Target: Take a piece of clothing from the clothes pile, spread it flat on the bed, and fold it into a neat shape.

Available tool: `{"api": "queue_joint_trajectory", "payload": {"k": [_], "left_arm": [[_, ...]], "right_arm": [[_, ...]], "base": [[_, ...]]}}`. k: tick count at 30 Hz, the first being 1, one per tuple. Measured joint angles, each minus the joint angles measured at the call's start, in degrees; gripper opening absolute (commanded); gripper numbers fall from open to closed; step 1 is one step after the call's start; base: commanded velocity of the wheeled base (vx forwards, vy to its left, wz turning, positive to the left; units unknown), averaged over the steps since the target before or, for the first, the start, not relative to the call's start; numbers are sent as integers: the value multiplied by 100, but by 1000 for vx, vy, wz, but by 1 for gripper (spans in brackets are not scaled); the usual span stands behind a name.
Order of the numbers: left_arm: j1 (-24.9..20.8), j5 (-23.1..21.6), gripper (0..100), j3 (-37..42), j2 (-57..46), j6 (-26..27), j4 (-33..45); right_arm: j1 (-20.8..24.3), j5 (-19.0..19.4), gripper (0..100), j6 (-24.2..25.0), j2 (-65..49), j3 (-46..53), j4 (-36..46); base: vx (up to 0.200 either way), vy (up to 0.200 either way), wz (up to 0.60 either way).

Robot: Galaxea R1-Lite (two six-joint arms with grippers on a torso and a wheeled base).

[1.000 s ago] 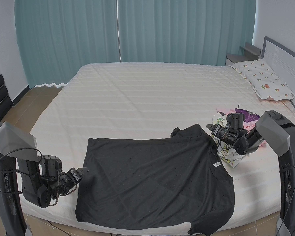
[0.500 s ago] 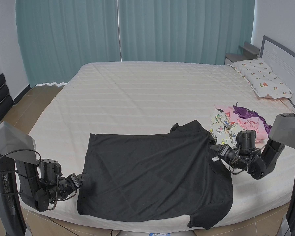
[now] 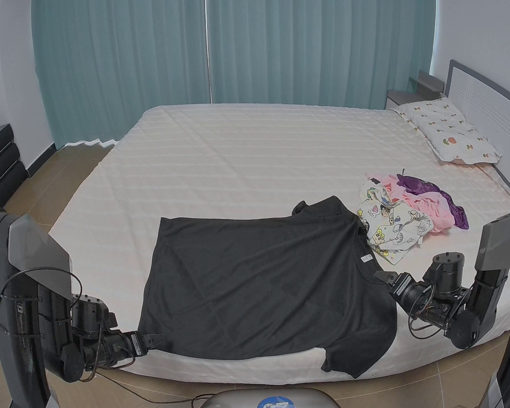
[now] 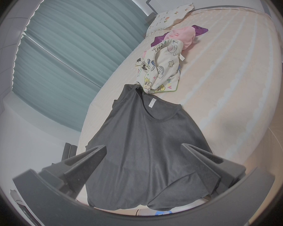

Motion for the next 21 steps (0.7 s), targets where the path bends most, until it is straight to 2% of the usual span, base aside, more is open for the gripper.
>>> {"api": "queue_joint_trajectory", "payload": {"k": [8, 21], "left_arm": [[-273, 523, 100, -144, 524, 129, -345], [-347, 547, 100, -645, 877, 257, -350]], "right_arm": [[26, 0, 100, 16, 48, 74, -44], [105, 0, 100, 13, 65, 68, -52]], "base": [[0, 0, 0], [0, 0, 0]]}}
